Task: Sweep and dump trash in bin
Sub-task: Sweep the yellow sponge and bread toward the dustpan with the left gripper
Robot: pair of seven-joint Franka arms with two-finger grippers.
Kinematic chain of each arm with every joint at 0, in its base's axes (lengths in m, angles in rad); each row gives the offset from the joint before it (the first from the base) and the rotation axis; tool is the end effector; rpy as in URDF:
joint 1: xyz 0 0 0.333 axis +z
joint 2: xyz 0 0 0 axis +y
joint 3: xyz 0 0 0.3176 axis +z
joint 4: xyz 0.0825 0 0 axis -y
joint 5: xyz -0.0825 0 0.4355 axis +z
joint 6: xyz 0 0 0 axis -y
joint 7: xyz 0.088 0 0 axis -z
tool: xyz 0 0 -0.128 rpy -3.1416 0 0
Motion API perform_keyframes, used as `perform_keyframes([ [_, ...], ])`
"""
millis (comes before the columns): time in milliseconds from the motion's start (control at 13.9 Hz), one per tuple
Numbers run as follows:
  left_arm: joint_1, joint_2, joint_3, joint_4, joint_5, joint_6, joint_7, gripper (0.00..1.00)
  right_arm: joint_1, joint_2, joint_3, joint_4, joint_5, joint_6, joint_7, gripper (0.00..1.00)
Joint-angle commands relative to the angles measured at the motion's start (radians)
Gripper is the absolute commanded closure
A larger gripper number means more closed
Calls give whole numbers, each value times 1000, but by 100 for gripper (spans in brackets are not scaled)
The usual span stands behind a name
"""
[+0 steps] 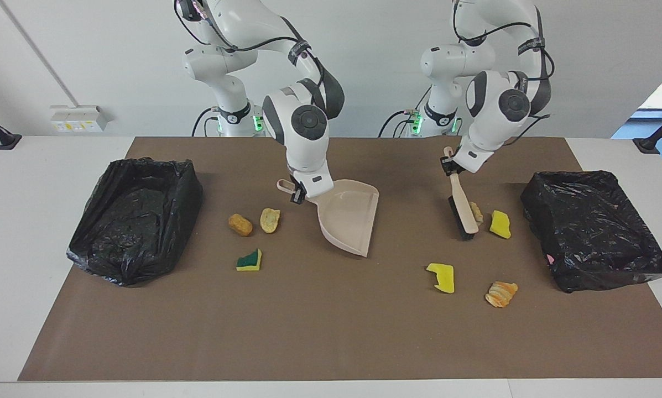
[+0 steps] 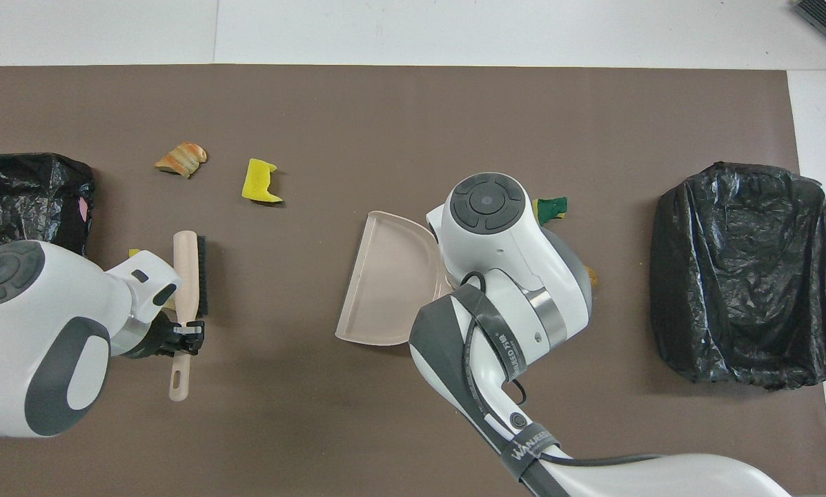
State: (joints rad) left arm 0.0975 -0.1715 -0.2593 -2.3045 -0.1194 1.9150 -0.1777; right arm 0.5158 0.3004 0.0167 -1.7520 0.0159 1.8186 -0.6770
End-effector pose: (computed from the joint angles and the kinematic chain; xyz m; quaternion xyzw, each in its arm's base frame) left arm 0.4902 -0.0899 0.3509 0.9926 0.0384 -0.1145 0.0129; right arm 0.5620 0.3324 0.3385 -0.8186 -0.5622 0.1156 0.0183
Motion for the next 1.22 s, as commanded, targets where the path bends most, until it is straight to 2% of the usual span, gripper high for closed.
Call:
perform_keyframes([
  [0, 22, 16, -11, 118, 54, -63, 7, 100, 16, -21, 3, -67, -11, 89, 128, 100],
  [143, 63, 27, -9, 125, 150, -41, 79, 100, 21, -24, 3, -84, -13, 116, 123, 100],
  [287, 189, 30, -11, 123, 219, -36, 185, 100, 24, -27, 5, -87, -13, 111, 120, 100],
  [430, 273, 32, -9, 108, 250, -30, 263, 100, 24, -27, 5, -95, -14, 114, 120, 100],
  [574, 306, 32, -9, 58, 253, -10, 265, 100, 33, -26, 5, -96, -13, 113, 120, 100],
  [860, 268, -2, -15, -35, 251, -4, 253, 100, 32, -26, 5, -96, -13, 114, 120, 100],
  [1004, 182, -20, -15, -59, 242, -39, 236, 100, 32, -26, 3, -98, -13, 111, 123, 100],
  [1147, 69, -20, -17, -58, 174, -63, 88, 100, 23, -26, 3, -96, -13, 96, 120, 100],
])
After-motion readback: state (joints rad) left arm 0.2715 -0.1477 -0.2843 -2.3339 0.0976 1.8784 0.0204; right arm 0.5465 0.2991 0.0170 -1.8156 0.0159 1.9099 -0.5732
